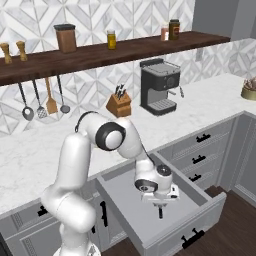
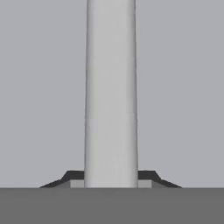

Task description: Pick the rolling pin from the drawer and place it on the counter.

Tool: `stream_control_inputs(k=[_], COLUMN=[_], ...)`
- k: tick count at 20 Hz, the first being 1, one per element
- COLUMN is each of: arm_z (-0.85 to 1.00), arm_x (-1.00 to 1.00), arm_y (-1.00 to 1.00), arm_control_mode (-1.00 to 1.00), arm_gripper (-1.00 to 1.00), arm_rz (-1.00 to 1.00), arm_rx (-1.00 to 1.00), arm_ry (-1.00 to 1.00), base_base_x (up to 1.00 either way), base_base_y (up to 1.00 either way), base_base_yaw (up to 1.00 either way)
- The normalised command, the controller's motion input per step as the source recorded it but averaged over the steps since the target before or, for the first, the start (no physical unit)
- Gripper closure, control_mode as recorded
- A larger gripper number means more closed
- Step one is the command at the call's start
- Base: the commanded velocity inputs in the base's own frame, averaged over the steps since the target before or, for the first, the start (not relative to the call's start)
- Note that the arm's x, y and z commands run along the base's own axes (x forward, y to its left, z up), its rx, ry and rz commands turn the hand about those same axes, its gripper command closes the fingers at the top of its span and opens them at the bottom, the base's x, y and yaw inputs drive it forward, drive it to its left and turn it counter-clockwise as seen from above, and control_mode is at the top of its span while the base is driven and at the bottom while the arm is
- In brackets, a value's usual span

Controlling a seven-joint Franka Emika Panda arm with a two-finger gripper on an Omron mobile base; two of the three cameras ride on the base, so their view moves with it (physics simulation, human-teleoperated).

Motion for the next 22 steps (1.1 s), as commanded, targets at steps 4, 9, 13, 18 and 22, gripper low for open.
stream_control_inputs(k=[4, 9, 13, 18, 22], arm_z=[1.00, 1.00, 1.00, 1.00, 1.00], arm_x=[-0.01, -0.01, 0.00, 0.13, 0.82], arm_y=[-0.22, -0.57, -0.15, -0.01, 0.34], arm_control_mode=[-1.00, -1.00, -1.00, -1.00, -1.00], arm_gripper=[1.00, 1.00, 1.00, 1.00, 1.00], arm_rz=[0.00, 0.00, 0.00, 0.00, -0.01], arm_rx=[0.05, 0.11, 0.06, 0.05, 0.01], arm_ry=[0.00, 0.00, 0.02, 0.05, -0.07], base_base_x=[0.00, 0.00, 0.00, 0.00, 0.00], base_base_y=[0.00, 0.00, 0.00, 0.00, 0.00], base_base_yaw=[0.00, 0.00, 0.00, 0.00, 0.00])
